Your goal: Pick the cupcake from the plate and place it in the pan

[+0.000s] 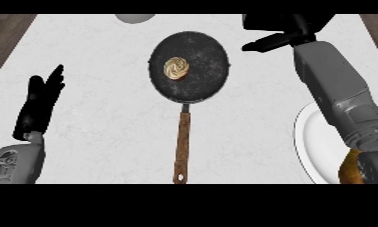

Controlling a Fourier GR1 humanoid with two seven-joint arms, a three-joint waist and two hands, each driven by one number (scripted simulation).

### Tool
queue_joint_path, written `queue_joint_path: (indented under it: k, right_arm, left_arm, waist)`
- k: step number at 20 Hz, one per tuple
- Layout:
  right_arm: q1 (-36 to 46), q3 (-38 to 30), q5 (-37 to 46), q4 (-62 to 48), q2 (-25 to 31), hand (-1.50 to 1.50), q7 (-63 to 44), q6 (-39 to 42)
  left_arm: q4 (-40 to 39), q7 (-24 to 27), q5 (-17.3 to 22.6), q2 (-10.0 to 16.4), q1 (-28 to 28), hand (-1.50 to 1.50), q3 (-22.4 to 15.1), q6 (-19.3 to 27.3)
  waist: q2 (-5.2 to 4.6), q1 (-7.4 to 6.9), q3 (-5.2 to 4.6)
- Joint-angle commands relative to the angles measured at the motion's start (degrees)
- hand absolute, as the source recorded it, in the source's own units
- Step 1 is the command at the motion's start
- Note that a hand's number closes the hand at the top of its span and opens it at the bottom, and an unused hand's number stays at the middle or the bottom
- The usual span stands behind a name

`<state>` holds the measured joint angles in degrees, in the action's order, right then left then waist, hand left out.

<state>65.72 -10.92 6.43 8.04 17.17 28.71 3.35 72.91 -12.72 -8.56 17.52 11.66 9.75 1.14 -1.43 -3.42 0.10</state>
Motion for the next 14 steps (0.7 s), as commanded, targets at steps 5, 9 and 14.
queue_joint_path:
  k: [5,9,14]
  right_arm:
    - [-1.51,-0.48,0.3,-1.35,11.57,-1.5,1.4,11.84]
    - [-2.61,0.37,1.42,-0.83,12.03,-1.5,3.75,13.87]
    - [-4.32,0.1,1.66,-1.17,19.02,-1.5,6.95,20.36]
  left_arm:
    - [0.49,1.42,0.19,0.27,-1.44,0.0,0.07,-0.9]
    - [-1.04,1.33,-0.18,-0.74,0.2,0.0,-0.05,0.04]
    - [-0.95,1.91,-0.4,0.09,-0.18,0.0,0.19,-0.33]
  waist:
    - [-0.36,-0.68,0.06]
    - [-0.15,-0.04,0.04]
    - [-0.61,-0.84,0.12]
